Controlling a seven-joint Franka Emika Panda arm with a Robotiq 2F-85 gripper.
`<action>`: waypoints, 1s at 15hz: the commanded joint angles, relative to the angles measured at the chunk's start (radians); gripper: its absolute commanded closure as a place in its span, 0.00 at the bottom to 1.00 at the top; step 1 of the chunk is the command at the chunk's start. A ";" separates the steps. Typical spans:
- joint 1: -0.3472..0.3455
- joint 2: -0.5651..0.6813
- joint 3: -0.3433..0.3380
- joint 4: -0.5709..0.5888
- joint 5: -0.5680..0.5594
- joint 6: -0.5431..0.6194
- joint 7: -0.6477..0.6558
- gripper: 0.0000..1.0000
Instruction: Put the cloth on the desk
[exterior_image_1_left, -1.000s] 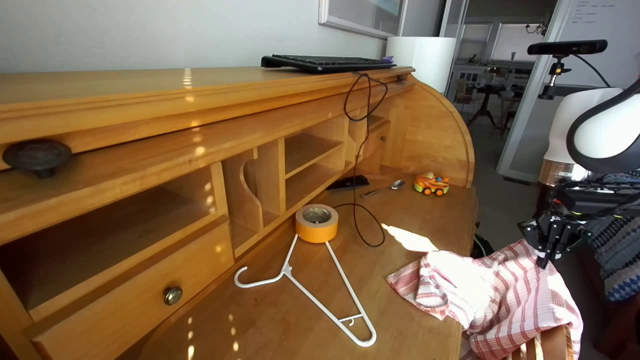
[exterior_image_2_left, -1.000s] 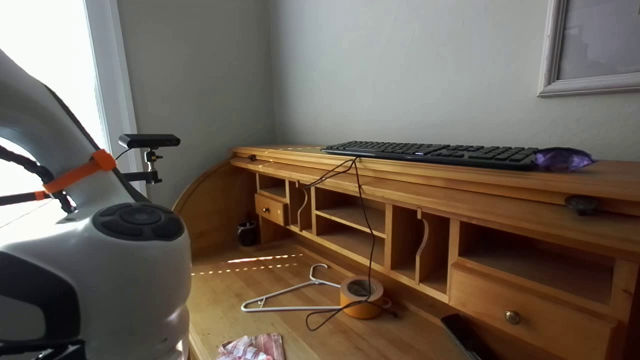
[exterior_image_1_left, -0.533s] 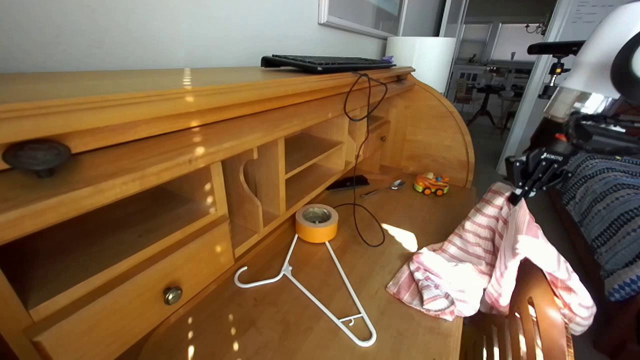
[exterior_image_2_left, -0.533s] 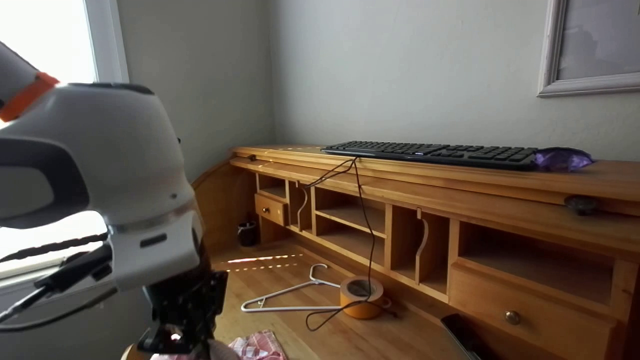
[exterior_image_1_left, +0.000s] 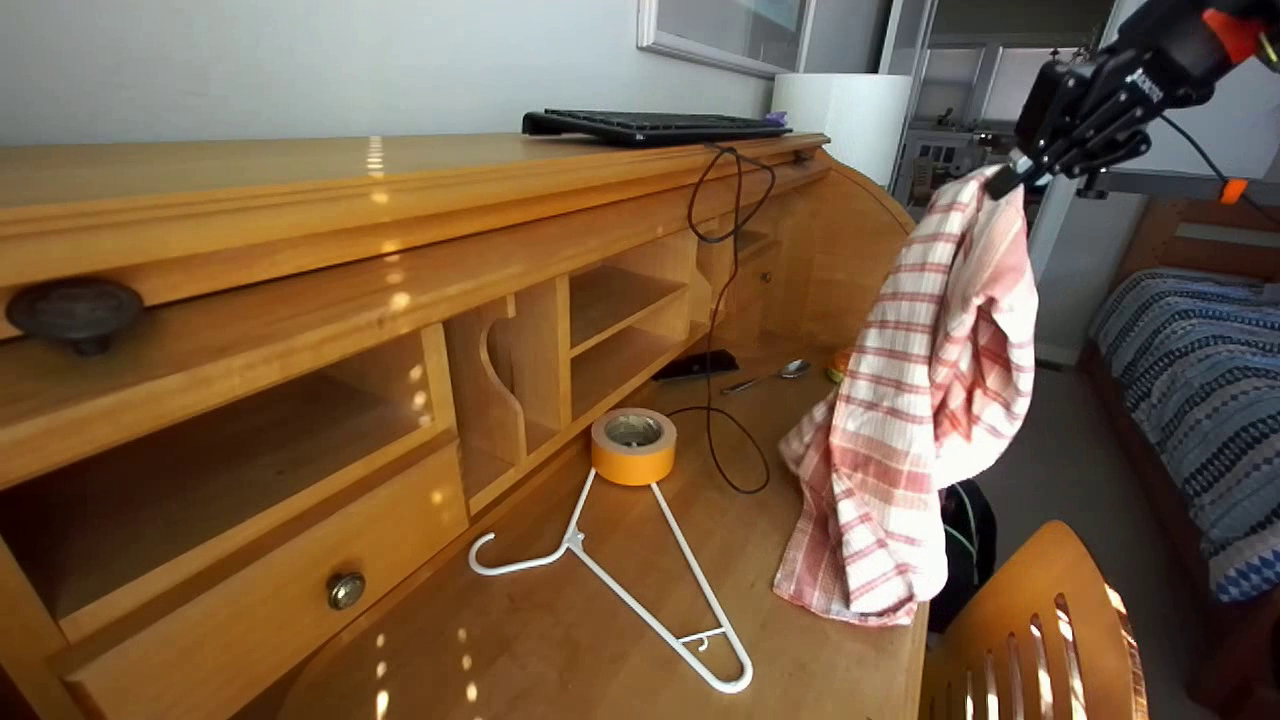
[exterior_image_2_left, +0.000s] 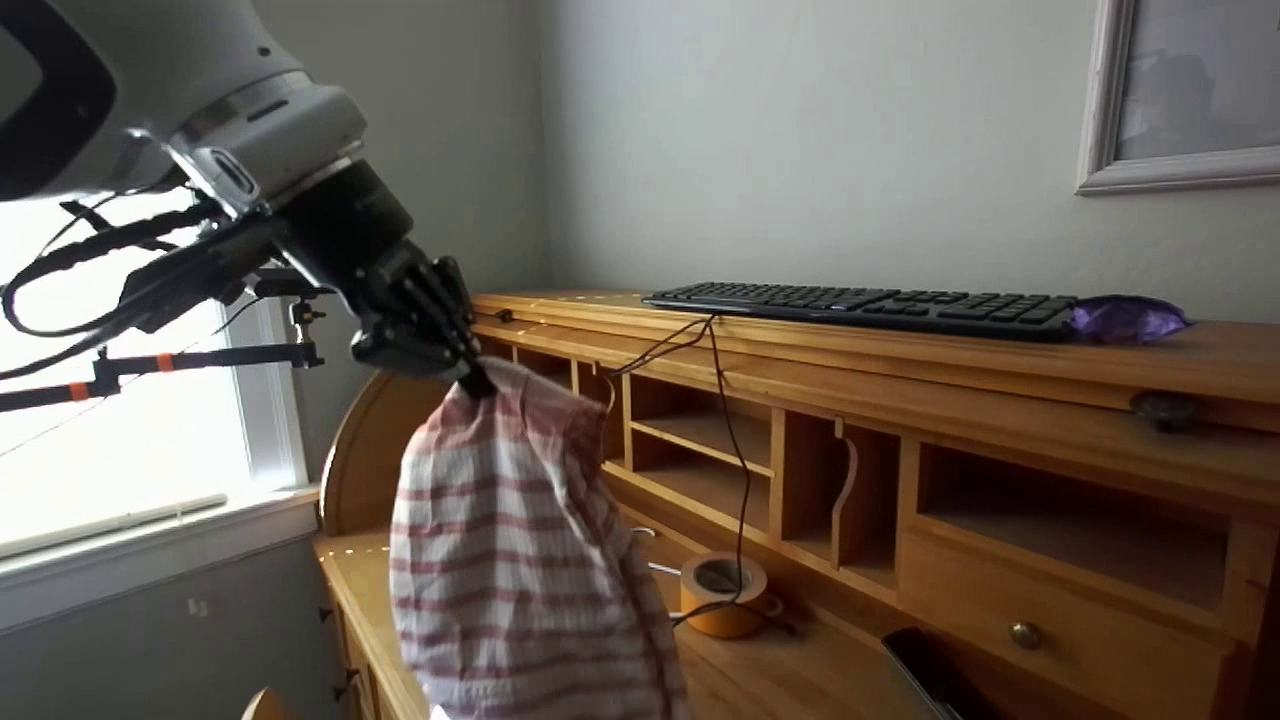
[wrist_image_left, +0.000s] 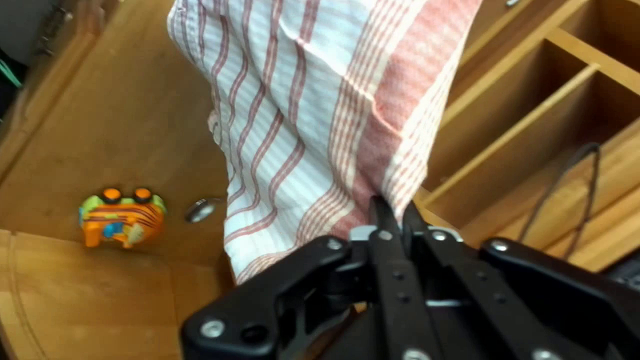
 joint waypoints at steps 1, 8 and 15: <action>0.103 0.035 -0.006 0.024 0.099 0.116 -0.054 0.99; 0.376 0.246 -0.082 0.003 0.295 0.144 -0.301 0.99; 0.513 0.495 -0.064 0.049 0.453 0.130 -0.480 0.99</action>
